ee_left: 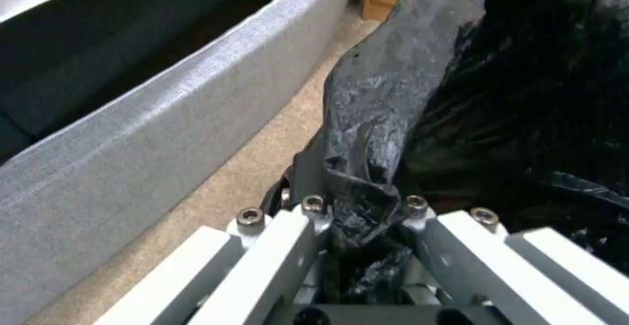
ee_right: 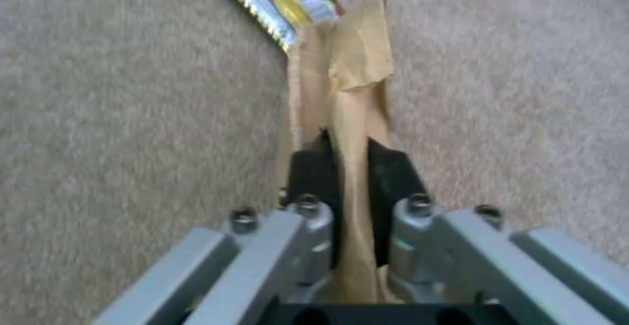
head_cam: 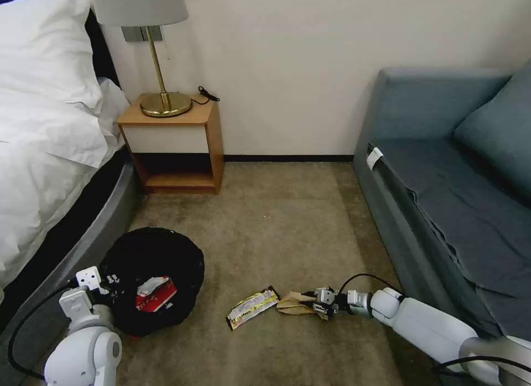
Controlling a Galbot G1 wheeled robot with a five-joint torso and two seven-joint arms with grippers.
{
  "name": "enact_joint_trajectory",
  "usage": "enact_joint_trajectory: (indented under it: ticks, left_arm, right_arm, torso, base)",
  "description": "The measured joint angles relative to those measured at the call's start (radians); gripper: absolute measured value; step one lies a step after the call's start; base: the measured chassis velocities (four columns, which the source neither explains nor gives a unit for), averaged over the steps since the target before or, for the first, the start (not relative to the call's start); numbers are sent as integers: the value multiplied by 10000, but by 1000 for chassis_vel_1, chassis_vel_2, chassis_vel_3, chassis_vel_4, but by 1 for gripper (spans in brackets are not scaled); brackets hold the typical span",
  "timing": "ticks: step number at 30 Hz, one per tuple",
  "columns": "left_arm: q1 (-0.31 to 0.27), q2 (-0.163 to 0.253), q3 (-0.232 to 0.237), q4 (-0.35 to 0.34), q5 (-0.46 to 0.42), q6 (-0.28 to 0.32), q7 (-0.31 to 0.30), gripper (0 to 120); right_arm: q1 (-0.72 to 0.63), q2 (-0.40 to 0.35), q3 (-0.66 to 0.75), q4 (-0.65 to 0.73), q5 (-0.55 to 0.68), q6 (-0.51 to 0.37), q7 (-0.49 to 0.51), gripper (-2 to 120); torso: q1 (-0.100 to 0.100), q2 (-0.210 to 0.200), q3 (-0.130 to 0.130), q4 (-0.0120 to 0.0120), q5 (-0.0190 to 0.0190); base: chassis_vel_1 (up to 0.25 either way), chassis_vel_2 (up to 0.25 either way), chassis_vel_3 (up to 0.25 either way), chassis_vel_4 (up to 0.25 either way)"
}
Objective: Pick up the trash bin, then pick up the garbage on the floor and place it into the trash bin.
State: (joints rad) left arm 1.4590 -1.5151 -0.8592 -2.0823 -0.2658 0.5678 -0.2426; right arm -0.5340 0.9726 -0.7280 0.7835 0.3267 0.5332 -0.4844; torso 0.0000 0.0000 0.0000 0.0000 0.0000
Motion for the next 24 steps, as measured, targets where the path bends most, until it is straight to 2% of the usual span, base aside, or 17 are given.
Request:
enact_joint_trajectory:
  ticks: [2, 7, 9, 10, 11, 13, 16, 19, 21, 24]
  left_arm:
    - [-3, 0, 1, 16, 2, -5, 0, 4]
    - [-4, -1, 15, 40, 6, -10, -2, 4]
    - [-5, -2, 18, 50, 7, -11, -2, 4]
    - [-5, -1, 22, 52, 15, -11, -4, 4]
    - [-5, -1, 22, 52, 15, -11, -4, 4]
    - [-3, -1, 48, 42, 24, -10, -7, 4]
    - [1, -8, 80, 22, 35, 1, -7, 4]
    - [16, -30, 177, -17, 120, 12, -22, 4]
    - [17, -39, 203, -20, 136, 16, -24, 4]
    - [13, -79, 344, -28, 237, 25, -42, 4]
  right_arm:
    - [-34, -66, 34, 195, 117, 10, 9, 0]
    - [-78, -256, 323, 930, 512, -36, 182, 0]
    - [-20, -411, 559, 1752, 928, -253, 506, 0]
    - [128, -540, 643, 2618, 1370, -581, 845, 0]
    - [128, -540, 643, 2618, 1370, -581, 845, 0]
    - [448, -583, 711, 3991, 1972, -939, 1340, 0]
    - [708, -503, 712, 4639, 2123, -1052, 1607, 0]
    - [1691, 11, 351, 5960, 2654, -1535, 2583, 0]
    - [1923, 171, 197, 6153, 2800, -1622, 2824, 0]
    - [2631, 1220, -674, 6632, 3290, -1839, 3954, 0]
  torso:
    - [0, 0, 0, 0, 0]
    - [0, 0, 0, -2, 0]
    - [0, 0, 0, -3, 0]
    - [0, 0, 0, -2, -1]
    - [0, 0, 0, -2, -1]
    - [0, 0, 0, -1, -3]
    - [0, 0, 0, 0, -1]
    - [0, 1, 0, 3, -3]
    - [0, 0, 0, 4, -2]
    - [0, 0, 0, 0, -3]
  base:
    - [0, 0, 0, 0]
    - [0, 0, 0, 0]
    - [0, 0, 0, 0]
    - [0, 0, 0, 0]
    - [0, 0, 0, 0]
    - [0, 0, 0, 0]
    - [0, 0, 0, 0]
    - [0, 0, 0, 0]
    - [0, 0, 0, 0]
    - [0, 0, 0, 0]
